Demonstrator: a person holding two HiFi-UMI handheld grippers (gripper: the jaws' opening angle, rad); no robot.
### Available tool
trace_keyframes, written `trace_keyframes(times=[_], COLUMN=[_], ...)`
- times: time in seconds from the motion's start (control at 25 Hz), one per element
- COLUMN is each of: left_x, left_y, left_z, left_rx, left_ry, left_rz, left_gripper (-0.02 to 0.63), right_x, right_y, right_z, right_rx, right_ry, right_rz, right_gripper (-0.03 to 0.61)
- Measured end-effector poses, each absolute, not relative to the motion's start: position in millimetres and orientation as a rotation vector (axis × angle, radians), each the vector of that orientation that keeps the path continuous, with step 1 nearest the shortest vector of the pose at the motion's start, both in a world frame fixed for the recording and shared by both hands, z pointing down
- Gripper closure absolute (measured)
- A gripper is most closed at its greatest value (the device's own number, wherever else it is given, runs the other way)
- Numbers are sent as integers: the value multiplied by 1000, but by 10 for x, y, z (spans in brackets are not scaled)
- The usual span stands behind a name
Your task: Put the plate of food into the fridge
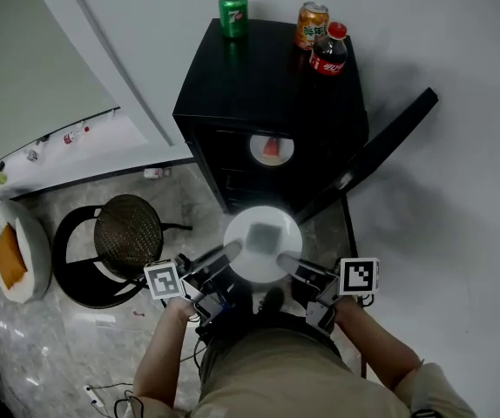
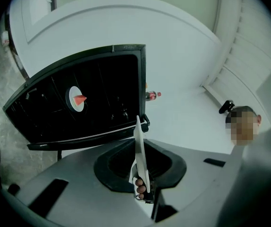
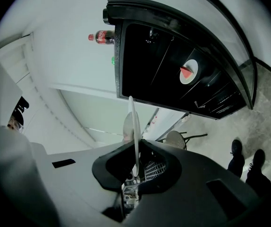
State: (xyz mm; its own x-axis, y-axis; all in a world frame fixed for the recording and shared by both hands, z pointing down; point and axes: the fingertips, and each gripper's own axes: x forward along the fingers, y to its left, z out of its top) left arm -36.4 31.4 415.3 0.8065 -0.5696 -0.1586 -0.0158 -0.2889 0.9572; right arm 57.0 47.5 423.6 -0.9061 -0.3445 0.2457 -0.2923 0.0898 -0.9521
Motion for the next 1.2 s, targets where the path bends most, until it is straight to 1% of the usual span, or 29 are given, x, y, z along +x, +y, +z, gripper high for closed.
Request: trace_keyframes(times=[0.4,0.6,0.64,0.72,0.8,1.2], left_x=[-539,-550,-556,-570,-585,-621], left_y=[115,82,77,56,28,-232], left_z=[4569,4765,4801,4853,4903,5240], left_rx=[1679,1668,1660,1636,1612,1591], left_ry=[-517,-545,-547,-548,-555,-609], left_rz=[-564,-544,-548,-576,-604,-641], left_gripper=[586,592,594,594,595,595], right_x=[351,405,419,454,529,735], right_y=[242,134,106,65,62,189], right_z=[4456,4582,4586,4584,4603,4758], right_rx=[-718,-849,-865,-892,-951,-1210], right_ry=[2343,2389,2404,2435,2477,2732], right_rz=[-1920,-1887,-1872,-1845,-1820,-1658], right_gripper=[546,544,531,460,439,434])
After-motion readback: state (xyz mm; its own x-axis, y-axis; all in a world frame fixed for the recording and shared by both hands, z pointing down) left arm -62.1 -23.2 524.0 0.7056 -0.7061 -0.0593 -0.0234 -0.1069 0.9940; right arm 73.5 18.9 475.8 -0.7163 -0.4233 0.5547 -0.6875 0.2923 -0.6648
